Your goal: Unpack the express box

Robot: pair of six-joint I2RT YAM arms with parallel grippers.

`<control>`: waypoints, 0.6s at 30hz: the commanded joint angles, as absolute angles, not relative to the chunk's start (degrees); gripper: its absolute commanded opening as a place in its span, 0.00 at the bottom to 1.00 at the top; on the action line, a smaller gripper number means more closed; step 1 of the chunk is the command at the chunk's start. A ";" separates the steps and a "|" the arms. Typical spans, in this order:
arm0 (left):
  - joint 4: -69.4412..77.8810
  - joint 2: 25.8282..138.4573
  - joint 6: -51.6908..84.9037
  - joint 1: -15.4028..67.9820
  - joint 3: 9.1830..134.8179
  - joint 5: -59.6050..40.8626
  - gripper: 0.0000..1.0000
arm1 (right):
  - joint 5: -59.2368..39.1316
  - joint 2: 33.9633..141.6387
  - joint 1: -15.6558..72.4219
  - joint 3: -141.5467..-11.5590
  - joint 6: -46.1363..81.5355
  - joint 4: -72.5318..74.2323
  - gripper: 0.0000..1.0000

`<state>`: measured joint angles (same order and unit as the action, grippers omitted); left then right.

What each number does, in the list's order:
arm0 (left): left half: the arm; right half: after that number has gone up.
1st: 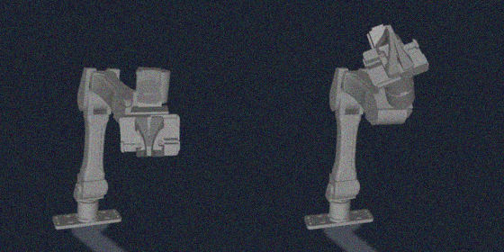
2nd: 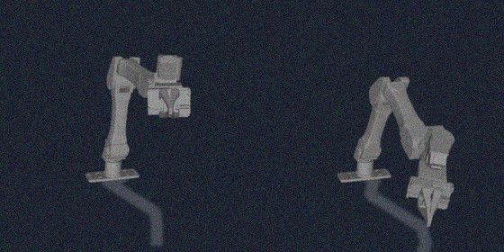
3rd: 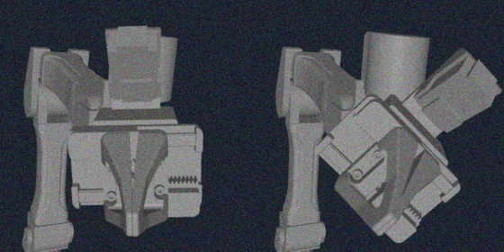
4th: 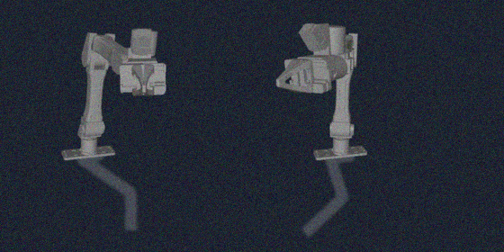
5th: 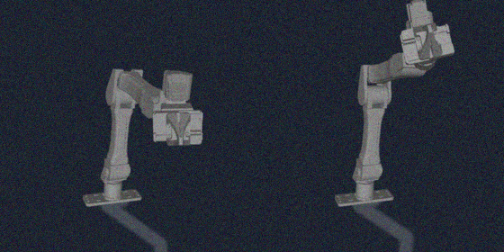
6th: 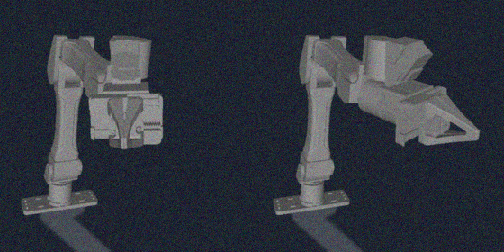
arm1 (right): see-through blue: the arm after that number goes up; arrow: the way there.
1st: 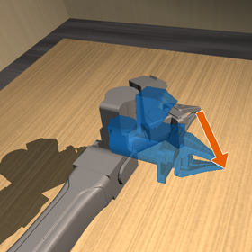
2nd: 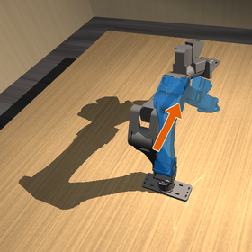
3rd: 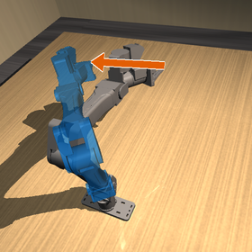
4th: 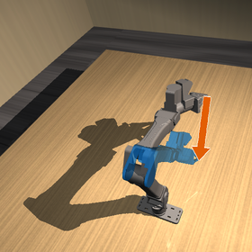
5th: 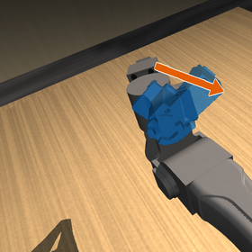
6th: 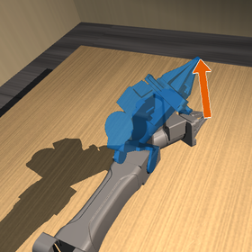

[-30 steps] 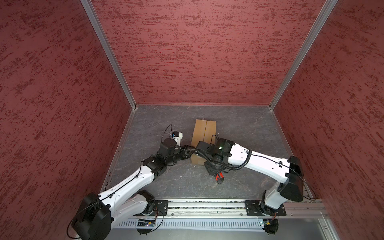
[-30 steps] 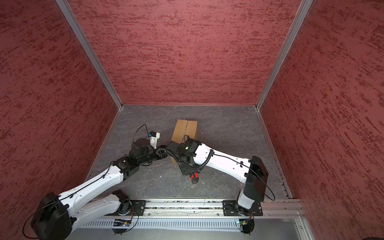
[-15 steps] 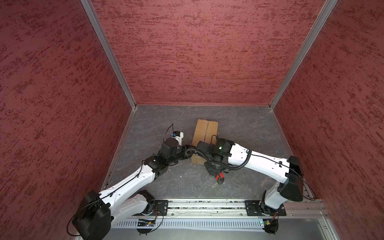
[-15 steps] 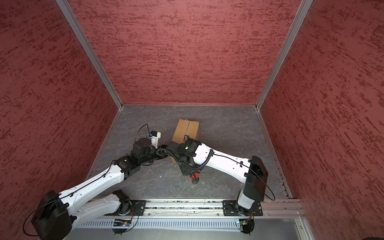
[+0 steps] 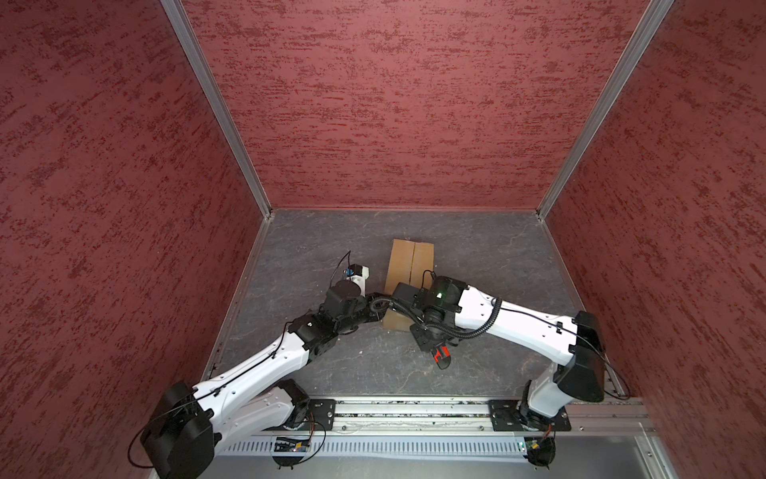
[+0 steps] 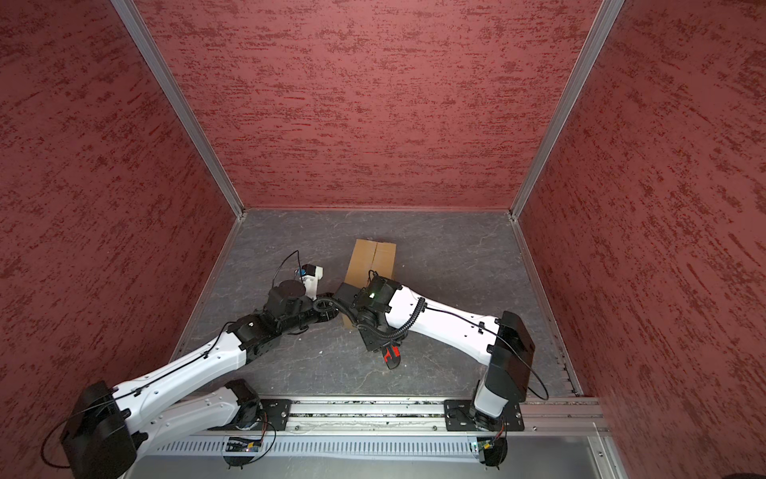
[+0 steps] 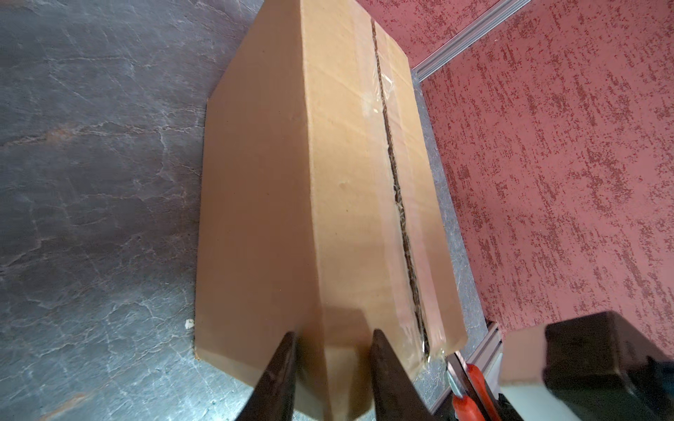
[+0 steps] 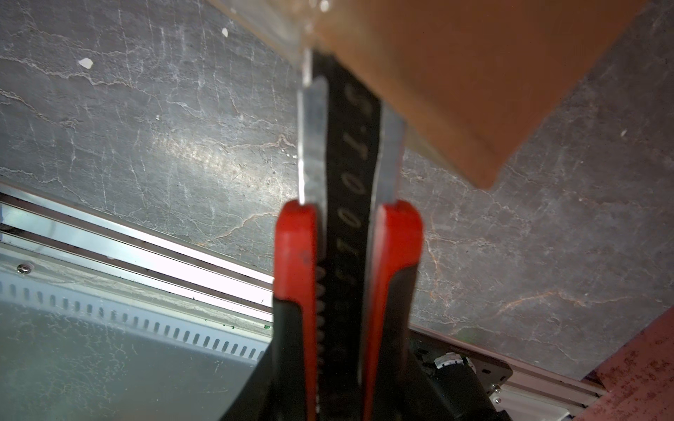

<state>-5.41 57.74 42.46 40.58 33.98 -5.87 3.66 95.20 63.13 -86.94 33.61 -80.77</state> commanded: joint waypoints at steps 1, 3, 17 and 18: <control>0.00 56.78 43.48 43.66 36.02 -12.90 0.32 | 2.46 96.51 63.72 -90.58 29.71 -71.46 0.00; 0.17 56.77 43.68 44.18 35.95 -12.40 0.32 | 2.54 96.70 63.72 -90.87 29.62 -71.65 0.00; -0.88 57.63 41.81 42.17 36.74 -10.47 0.33 | 2.18 97.38 63.72 -91.60 28.95 -71.28 0.00; -0.74 57.89 41.66 40.96 36.75 -11.04 0.35 | 2.14 97.33 63.72 -91.54 28.98 -71.32 0.00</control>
